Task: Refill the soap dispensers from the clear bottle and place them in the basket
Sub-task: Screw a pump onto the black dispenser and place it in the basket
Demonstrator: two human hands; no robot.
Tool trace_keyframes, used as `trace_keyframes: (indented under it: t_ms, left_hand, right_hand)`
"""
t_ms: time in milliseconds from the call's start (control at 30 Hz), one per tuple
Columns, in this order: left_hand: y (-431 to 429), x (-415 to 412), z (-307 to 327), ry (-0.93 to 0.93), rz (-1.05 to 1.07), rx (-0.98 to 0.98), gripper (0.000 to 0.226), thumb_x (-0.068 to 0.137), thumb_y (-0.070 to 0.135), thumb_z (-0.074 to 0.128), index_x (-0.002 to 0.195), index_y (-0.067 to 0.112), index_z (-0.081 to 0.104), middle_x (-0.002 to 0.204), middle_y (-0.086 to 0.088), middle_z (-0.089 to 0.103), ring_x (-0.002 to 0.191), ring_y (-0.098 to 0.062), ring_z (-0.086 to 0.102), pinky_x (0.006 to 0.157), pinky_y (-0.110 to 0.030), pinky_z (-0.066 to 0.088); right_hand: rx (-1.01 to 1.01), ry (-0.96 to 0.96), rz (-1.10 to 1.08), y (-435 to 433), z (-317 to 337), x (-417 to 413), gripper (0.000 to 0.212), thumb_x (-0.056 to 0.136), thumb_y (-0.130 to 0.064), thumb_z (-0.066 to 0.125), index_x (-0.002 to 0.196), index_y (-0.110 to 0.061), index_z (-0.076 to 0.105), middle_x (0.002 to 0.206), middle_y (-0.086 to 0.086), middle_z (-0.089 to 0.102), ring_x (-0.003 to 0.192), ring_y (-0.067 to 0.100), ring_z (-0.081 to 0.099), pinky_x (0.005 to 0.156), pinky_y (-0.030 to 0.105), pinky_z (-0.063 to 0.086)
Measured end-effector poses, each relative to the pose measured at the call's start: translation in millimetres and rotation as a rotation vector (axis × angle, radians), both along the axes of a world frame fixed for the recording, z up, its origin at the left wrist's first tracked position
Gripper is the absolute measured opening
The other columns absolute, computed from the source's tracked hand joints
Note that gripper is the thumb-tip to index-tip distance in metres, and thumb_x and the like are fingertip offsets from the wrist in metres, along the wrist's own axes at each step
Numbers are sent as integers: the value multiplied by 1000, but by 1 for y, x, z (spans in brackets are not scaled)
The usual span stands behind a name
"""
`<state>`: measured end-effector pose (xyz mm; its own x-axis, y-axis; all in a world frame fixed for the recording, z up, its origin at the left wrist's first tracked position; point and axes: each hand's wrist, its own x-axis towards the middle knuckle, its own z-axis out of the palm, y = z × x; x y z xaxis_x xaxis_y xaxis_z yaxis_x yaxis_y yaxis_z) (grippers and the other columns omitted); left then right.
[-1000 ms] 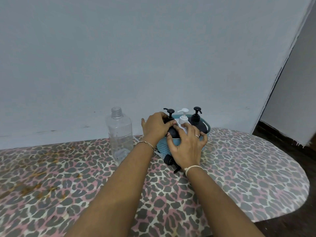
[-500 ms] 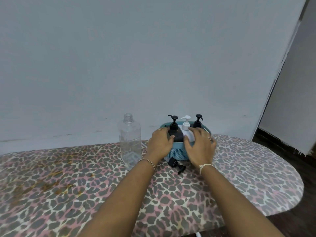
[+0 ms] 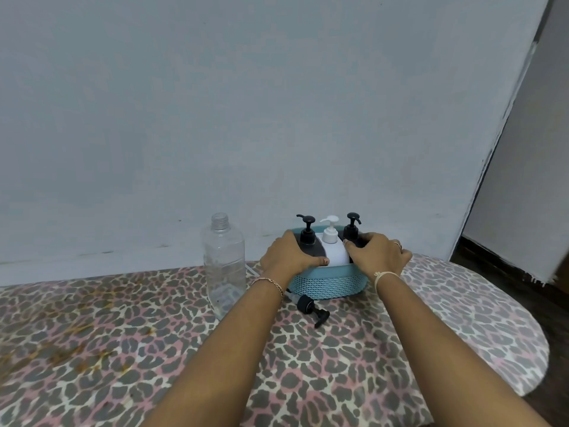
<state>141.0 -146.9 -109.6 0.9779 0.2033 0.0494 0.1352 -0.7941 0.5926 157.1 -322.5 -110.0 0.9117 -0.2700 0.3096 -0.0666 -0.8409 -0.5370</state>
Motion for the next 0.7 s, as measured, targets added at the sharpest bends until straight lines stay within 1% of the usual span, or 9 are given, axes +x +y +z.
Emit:
trace_keyframes:
  t_ms: [133, 300, 533, 700]
  left_hand:
    - [-9, 5, 2, 57, 17, 27, 106, 52, 69, 79, 132, 14, 38, 131, -3, 54, 119, -24, 53, 90, -39, 50]
    - [-12, 7, -2, 49, 41, -40, 104, 53, 63, 82, 133, 15, 35, 133, -5, 53, 121, -26, 52, 92, -42, 49]
    - [-13, 9, -9, 19, 56, -96, 105, 50, 62, 84, 132, 16, 36, 135, -6, 51, 122, -28, 52, 95, -45, 48]
    - [-11, 10, -10, 11, 39, -93, 107, 51, 63, 83, 134, 15, 36, 135, -6, 51, 123, -28, 51, 96, -45, 48]
  right_hand:
    - [46, -14, -24, 1, 0, 0, 38, 81, -61, 58, 106, -35, 70, 100, -1, 71, 112, 24, 50, 88, 38, 26]
    - [81, -33, -44, 2, -6, -1, 37, 79, -61, 59, 103, -34, 70, 100, -2, 70, 113, 23, 49, 92, 40, 26]
    - [42, -59, -66, 4, -10, -6, 41, 82, -60, 57, 110, -32, 68, 101, 2, 69, 114, 24, 48, 94, 40, 26]
    - [36, -63, -68, 4, -11, -8, 44, 83, -60, 56, 116, -31, 67, 104, 3, 69, 115, 24, 48, 96, 40, 25]
